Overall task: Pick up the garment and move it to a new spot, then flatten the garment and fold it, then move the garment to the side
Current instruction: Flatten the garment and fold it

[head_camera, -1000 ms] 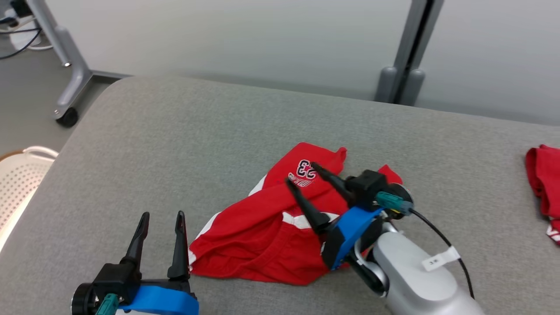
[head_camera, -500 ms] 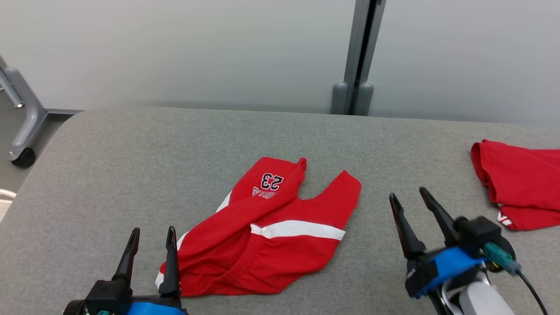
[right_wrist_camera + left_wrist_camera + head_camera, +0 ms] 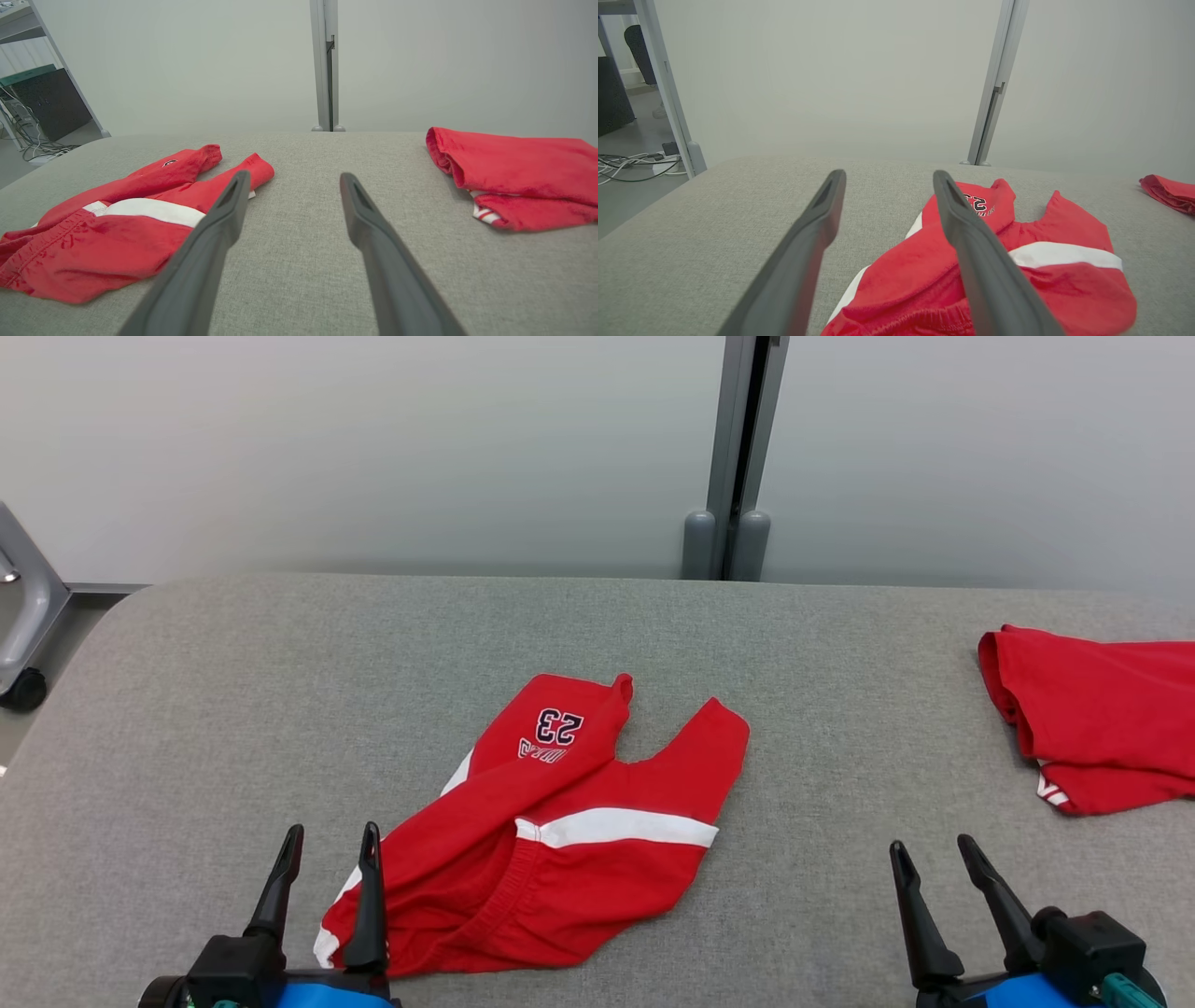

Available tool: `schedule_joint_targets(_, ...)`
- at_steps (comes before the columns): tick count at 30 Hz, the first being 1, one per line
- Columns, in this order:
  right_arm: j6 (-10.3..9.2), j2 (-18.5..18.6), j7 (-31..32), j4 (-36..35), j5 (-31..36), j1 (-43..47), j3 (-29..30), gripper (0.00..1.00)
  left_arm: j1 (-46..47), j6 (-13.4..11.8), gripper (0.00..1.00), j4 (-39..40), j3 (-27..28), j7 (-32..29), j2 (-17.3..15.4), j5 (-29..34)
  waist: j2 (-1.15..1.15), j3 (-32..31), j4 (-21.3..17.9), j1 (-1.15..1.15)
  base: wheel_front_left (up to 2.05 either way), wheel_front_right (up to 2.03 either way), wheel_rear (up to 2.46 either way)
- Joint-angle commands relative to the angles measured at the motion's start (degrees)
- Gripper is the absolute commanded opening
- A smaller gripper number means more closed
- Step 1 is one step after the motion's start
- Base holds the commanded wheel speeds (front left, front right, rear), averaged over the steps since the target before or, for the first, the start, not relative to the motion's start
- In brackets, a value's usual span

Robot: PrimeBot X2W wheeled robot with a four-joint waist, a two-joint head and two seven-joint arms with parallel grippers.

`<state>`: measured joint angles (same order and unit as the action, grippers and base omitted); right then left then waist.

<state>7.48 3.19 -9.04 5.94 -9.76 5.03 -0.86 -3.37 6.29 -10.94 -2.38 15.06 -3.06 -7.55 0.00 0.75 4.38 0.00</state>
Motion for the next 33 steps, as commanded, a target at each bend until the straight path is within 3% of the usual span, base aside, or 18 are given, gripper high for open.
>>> schedule_joint_targets(1, 0.04, -0.16, 0.21, -0.60, 0.12, 0.75, 0.23, 1.00, -0.23, 0.21, 1.00, 0.09, 0.09, 0.13, -0.06, 0.26, 0.00, 0.01, -0.11, 0.00, 0.00, 0.00, 0.00)
schedule_joint_targets(18, 0.03, -0.28, 0.94, -1.60, -1.31, -0.74, -0.54, 1.00, 7.51, 1.11, 1.00, -5.15, -5.28, 0.13, -0.91, -0.25, 0.00, 1.96, -3.81, 0.00, 0.00, 0.00, 0.00)
schedule_joint_targets(25, 0.04, -0.27, 0.21, -0.60, -1.67, -1.17, -0.96, 1.00, 12.04, 1.31, 1.00, -11.43, -10.13, -3.54, -2.52, -2.76, 0.00, 2.93, -6.40, 0.00, 0.00, 0.00, 0.00)
schedule_joint_targets(33, 0.03, -0.26, -0.51, 0.23, -1.91, -1.73, -0.64, 1.00, 10.80, 1.34, 1.00, -16.24, -13.93, -7.02, -4.25, -7.12, 0.00, 3.99, -8.08, 0.00, 0.00, 0.00, 0.00)
